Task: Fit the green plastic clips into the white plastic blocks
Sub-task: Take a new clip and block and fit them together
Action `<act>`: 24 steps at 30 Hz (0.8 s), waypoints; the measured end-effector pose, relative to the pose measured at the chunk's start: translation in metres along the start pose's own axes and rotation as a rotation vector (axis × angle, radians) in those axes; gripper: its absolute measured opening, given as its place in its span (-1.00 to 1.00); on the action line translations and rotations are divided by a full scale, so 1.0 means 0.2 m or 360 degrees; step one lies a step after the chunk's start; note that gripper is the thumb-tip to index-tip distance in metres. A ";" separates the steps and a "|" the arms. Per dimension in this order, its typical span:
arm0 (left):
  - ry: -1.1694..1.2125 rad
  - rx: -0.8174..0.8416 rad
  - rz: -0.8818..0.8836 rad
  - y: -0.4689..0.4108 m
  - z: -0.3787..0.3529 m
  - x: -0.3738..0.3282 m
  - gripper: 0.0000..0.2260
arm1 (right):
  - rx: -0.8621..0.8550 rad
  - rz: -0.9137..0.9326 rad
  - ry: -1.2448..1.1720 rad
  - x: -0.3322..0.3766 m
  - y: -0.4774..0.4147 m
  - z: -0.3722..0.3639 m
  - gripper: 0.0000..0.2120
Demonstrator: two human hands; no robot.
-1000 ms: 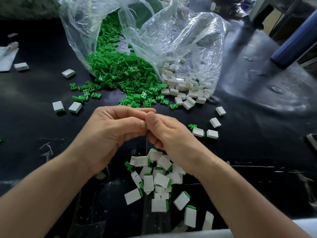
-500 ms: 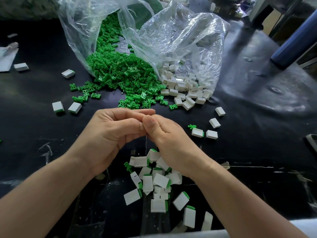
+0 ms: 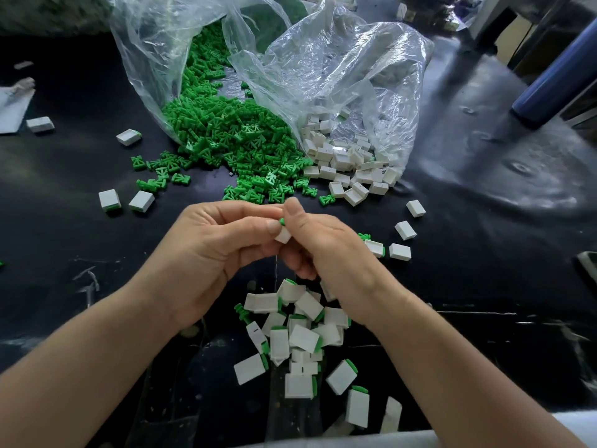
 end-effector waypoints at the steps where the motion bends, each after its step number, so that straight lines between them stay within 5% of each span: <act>1: -0.0010 0.0021 -0.0002 0.00 0.00 0.00 -0.84 | 0.0010 -0.0037 -0.0056 0.00 0.00 0.00 -0.50; 9: -0.0092 0.0059 -0.0005 0.01 0.00 0.00 -0.77 | 0.0124 -0.0205 -0.0180 -0.02 -0.02 0.01 -0.45; 12: -0.0111 -0.0011 -0.0007 0.00 0.00 0.00 -0.74 | -0.0035 -0.0136 0.0004 0.00 -0.03 0.05 -0.43; 16: -0.0140 -0.0161 0.0036 -0.01 0.02 0.02 -0.77 | -0.0348 0.0011 0.0039 0.01 -0.06 0.12 -0.64; 24: -0.0330 -0.0180 0.0025 -0.01 0.01 0.02 -0.65 | -0.0295 0.0243 0.0346 0.01 -0.04 0.09 -0.85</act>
Point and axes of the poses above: each hand's wrist, its own y-axis away from the middle knuckle, its own z-axis out of the back of the hand, x = y × z, the point moved 3 cm from there along -y, towards the middle knuckle, and after that the axes turned 15 degrees about -x, right-handed, at the moved point
